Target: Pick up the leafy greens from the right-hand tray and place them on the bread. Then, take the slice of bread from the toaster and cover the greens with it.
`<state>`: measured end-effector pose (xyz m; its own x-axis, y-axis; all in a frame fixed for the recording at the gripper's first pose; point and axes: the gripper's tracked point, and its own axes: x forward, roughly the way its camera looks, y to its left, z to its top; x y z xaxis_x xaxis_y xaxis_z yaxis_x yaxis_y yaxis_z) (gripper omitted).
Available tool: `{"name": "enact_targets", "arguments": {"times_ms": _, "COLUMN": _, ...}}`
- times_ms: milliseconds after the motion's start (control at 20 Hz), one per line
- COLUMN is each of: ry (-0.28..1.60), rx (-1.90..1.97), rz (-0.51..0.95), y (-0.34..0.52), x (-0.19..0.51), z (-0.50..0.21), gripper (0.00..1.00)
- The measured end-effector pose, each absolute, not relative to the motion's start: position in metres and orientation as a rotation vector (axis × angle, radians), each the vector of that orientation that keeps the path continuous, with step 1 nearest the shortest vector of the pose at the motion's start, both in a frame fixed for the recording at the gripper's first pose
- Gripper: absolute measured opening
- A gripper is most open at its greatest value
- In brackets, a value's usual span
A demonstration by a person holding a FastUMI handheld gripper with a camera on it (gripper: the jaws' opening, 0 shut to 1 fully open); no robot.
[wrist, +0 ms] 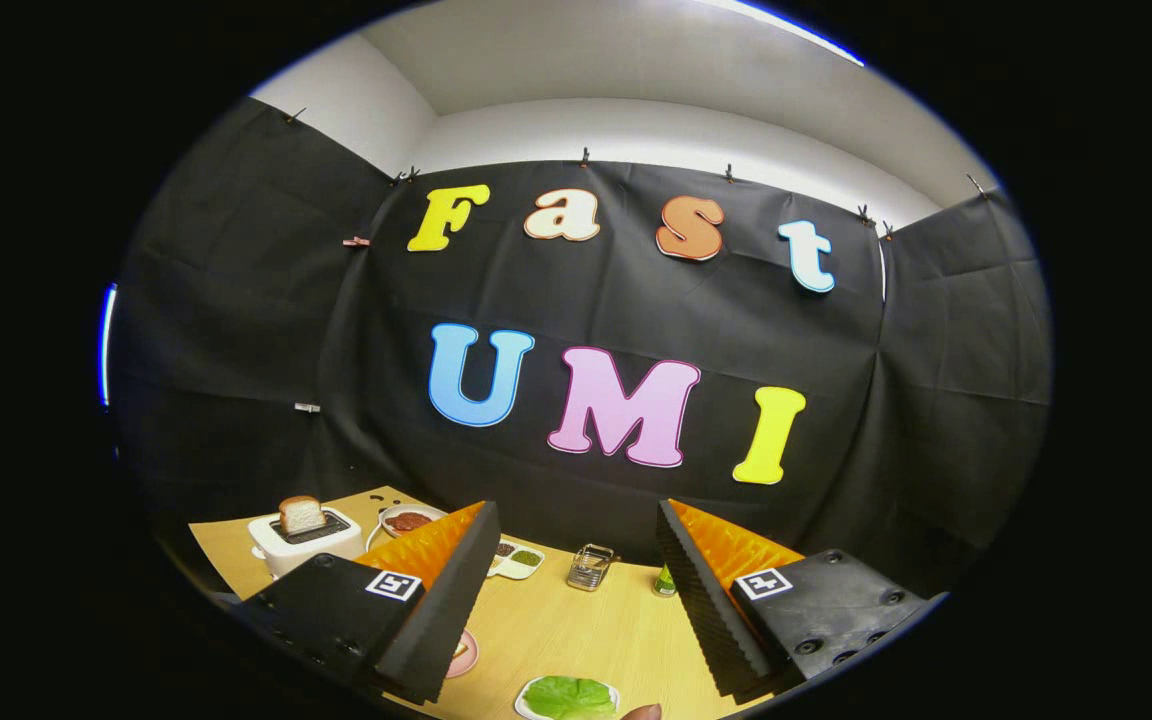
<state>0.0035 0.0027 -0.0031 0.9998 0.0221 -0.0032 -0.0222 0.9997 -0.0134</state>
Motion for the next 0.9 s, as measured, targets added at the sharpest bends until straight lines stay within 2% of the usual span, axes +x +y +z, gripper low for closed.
{"name": "enact_targets", "arguments": {"times_ms": 600, "ry": 0.026, "rx": -0.017, "rz": 0.037, "y": 0.002, "x": 0.007, "z": -0.011, "gripper": 0.98}}
{"name": "enact_targets", "arguments": {"times_ms": 900, "ry": 0.328, "rx": 0.017, "rz": 0.170, "y": 0.003, "x": 0.010, "z": -0.100, "gripper": 0.98}}
